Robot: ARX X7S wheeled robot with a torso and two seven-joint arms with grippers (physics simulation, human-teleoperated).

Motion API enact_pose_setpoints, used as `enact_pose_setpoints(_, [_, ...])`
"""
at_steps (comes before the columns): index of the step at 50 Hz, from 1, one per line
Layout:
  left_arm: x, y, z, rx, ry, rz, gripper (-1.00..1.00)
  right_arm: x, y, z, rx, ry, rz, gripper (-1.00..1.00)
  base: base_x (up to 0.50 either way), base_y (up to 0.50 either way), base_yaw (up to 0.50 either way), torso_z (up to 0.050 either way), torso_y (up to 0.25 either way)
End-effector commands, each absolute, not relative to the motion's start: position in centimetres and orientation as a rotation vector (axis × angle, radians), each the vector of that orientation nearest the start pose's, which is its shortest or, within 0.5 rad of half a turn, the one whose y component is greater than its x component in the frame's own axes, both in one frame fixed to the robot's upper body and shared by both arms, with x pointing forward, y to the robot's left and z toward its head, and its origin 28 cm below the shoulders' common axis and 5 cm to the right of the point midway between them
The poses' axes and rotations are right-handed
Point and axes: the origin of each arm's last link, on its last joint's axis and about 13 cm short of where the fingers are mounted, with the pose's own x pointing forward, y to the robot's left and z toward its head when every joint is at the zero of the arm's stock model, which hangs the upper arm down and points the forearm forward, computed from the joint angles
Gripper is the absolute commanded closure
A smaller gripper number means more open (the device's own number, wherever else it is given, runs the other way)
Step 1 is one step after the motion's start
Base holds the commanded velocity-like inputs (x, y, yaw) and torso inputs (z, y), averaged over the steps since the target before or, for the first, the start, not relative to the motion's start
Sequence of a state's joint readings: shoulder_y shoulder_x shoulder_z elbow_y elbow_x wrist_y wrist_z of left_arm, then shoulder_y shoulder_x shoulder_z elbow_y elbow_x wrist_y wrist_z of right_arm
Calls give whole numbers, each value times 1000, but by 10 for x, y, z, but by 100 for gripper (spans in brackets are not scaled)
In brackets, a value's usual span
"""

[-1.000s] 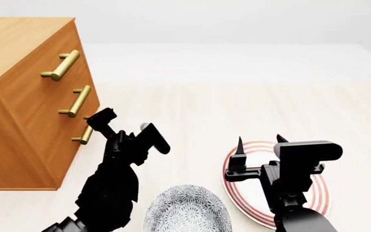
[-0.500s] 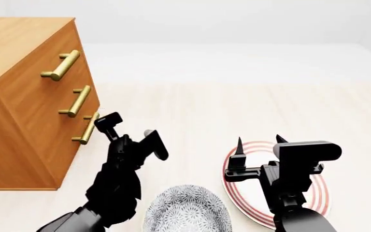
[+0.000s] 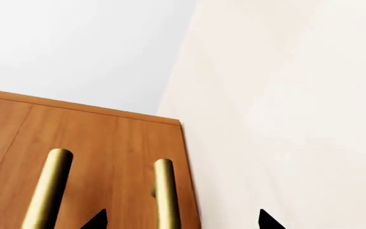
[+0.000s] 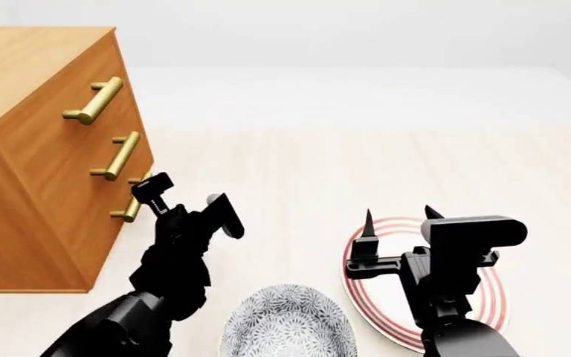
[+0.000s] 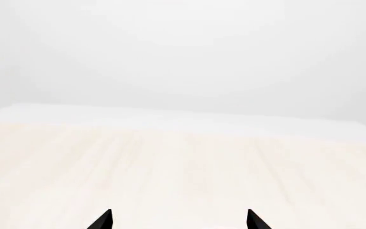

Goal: Open the bottom drawer of the cabinet.

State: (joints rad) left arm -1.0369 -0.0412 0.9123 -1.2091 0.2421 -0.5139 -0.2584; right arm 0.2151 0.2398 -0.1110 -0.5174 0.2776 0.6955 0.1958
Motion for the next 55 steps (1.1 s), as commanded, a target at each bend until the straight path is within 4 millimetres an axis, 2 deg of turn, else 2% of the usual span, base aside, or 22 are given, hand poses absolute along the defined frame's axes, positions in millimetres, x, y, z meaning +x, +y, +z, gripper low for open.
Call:
enact_pose_setpoints(1, [379,235,74,1215,501,171,-100,229,-108,122,-48,-6,47,-100,0,0,0,0,0])
enact_pose_setpoints(39, [369,264,72,1165,650,312,-100,229,-107,119,-39,-4,51,-100,0,0,0,0,0])
enact_pose_setpoints(55, [371,267,77,1140,645,336,-100,229,-106,120,-38,-9,58,-100,0,0,0,0,0])
